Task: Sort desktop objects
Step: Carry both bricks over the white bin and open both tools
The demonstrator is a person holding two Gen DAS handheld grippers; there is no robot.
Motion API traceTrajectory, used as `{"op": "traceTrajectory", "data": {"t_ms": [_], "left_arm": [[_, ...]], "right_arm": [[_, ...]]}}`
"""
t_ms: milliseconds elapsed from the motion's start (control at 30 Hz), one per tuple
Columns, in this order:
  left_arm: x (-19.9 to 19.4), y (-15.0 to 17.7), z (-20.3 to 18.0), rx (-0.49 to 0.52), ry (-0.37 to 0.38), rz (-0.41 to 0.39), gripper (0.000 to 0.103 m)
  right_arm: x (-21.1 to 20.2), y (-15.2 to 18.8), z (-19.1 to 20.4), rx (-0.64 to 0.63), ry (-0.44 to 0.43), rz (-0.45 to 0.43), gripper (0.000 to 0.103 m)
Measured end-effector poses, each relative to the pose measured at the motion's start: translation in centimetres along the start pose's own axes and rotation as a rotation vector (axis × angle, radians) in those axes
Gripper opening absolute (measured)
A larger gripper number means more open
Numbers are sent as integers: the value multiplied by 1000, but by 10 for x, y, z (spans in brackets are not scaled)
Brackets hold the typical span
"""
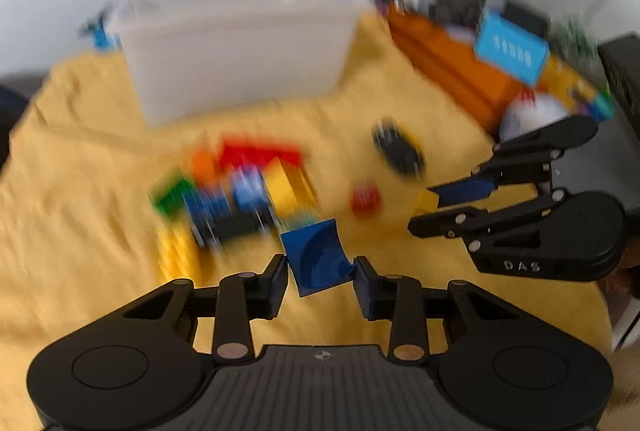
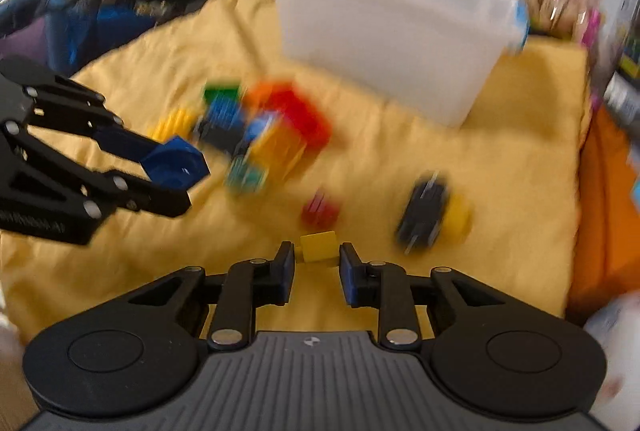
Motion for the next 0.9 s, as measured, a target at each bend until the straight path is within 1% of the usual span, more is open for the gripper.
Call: {"op": "traceTrajectory", "data": {"t_ms": [33, 167, 267, 333, 400, 467, 500, 567, 633, 667, 700, 733, 800, 833, 900], "left_arm": [[-6, -13, 3, 11, -9, -32, 39], [-31, -81, 23, 81, -89, -188, 39], [-42, -128, 43, 70, -137, -293, 40], [-42, -152, 55, 68, -169, -334, 40], [-34, -172, 67, 62, -192, -339, 40], [-19, -188, 82, 39, -214, -308, 40], [-11, -192, 89, 18, -214, -298, 40], [11, -196, 104, -38, -208, -253, 40], [30, -192, 118, -95, -205, -207, 40], [38, -189, 122, -107, -219, -178, 40], [43, -186, 123, -111, -236, -166, 40], [44, -183, 122, -111, -248, -164, 41], [41, -177, 118, -105, -246, -172, 48], [36, -174, 115, -95, -244, -186, 52], [26, -168, 105, -62, -242, -216, 55]], "right_arm": [[-2, -12, -6, 6, 10, -31, 27], [-6, -68, -34, 42, 64, -162, 27], [-3, -112, -58, 126, 83, -234, 28], [2, -138, -69, 150, 131, -270, 28], [14, -157, -75, 176, 160, -271, 28], [29, -170, -81, 220, 165, -253, 28], [38, -172, -82, 237, 172, -231, 28], [55, -170, -81, 276, 178, -187, 28], [72, -165, -77, 295, 190, -134, 29], [78, -162, -76, 301, 197, -119, 34], [81, -158, -75, 300, 199, -112, 44], [80, -154, -74, 295, 196, -122, 47], [71, -146, -70, 289, 191, -168, 47], [67, -144, -69, 287, 190, -187, 47], [55, -140, -70, 309, 195, -225, 48]]}}
Point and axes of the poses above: each gripper's, at about its wrist camera, not at the fingertips, and x roughly the way its jaws point, z to its left, y to its underside, the point moved 1 cm from there along x, roughly the way its jaws point, and after that the axes turned 13 degrees about y, right-handed, at the moved point
